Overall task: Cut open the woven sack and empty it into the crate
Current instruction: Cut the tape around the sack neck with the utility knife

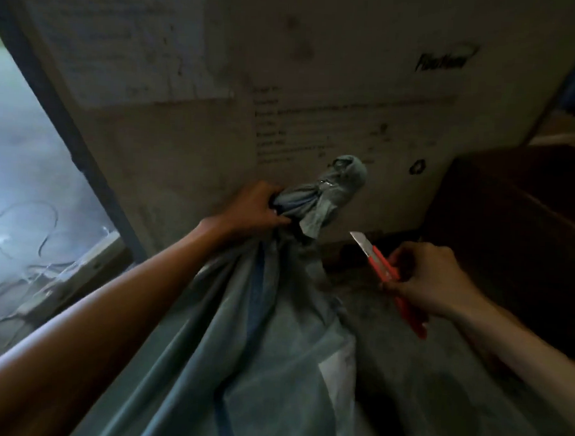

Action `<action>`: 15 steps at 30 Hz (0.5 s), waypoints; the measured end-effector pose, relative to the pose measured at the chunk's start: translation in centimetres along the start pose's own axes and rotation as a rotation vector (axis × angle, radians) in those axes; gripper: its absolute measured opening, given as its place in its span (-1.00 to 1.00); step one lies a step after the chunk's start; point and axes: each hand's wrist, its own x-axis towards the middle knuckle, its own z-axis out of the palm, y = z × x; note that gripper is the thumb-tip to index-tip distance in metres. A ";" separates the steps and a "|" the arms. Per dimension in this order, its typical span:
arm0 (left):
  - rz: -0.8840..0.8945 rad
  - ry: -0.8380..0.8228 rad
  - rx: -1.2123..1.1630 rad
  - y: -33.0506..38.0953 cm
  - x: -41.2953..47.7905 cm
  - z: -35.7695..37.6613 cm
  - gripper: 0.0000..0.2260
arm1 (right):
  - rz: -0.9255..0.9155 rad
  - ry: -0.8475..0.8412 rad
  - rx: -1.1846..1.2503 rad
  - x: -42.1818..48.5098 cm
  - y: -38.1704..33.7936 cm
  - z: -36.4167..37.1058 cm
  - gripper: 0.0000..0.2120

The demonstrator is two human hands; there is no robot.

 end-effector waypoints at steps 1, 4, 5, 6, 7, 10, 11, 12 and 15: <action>-0.001 0.036 -0.036 0.7 -0.1 -0.4 -0.72 | 0.009 0.015 -0.001 -0.1 0.3 -0.4 -0.75; -0.158 0.165 -0.344 4.1 -1.5 -2.7 -0.78 | 0.021 0.137 0.097 -2.1 0.1 -2.8 -0.71; -0.279 0.150 -0.480 5.5 -2.3 -3.5 -0.78 | 0.034 0.165 0.156 -3.2 -0.5 -3.8 -0.71; -0.406 0.096 -0.614 6.8 -3.2 -4.2 -0.74 | 0.036 0.181 0.210 -4.3 -1.3 -4.8 -0.70; -0.511 0.011 -0.756 7.8 -4.1 -4.9 -0.67 | 0.014 0.197 0.253 -5.2 -2.3 -5.9 -0.69; -0.580 -0.187 -1.109 9.7 -6.6 -6.6 -0.58 | -0.073 0.177 0.361 -6.9 -6.1 -8.7 -0.69; -0.555 -0.207 -1.197 9.8 -7.3 -7.0 -0.63 | -0.096 0.155 0.402 -7.2 -7.6 -9.2 -0.71; -0.521 -0.193 -1.270 9.7 -7.9 -7.4 -0.64 | -0.115 0.148 0.440 -7.5 -8.9 -9.4 -0.74; -0.430 -0.053 -1.437 9.7 -9.1 -8.8 -0.60 | -0.126 0.190 0.544 -8.8 -13.0 -9.0 -0.84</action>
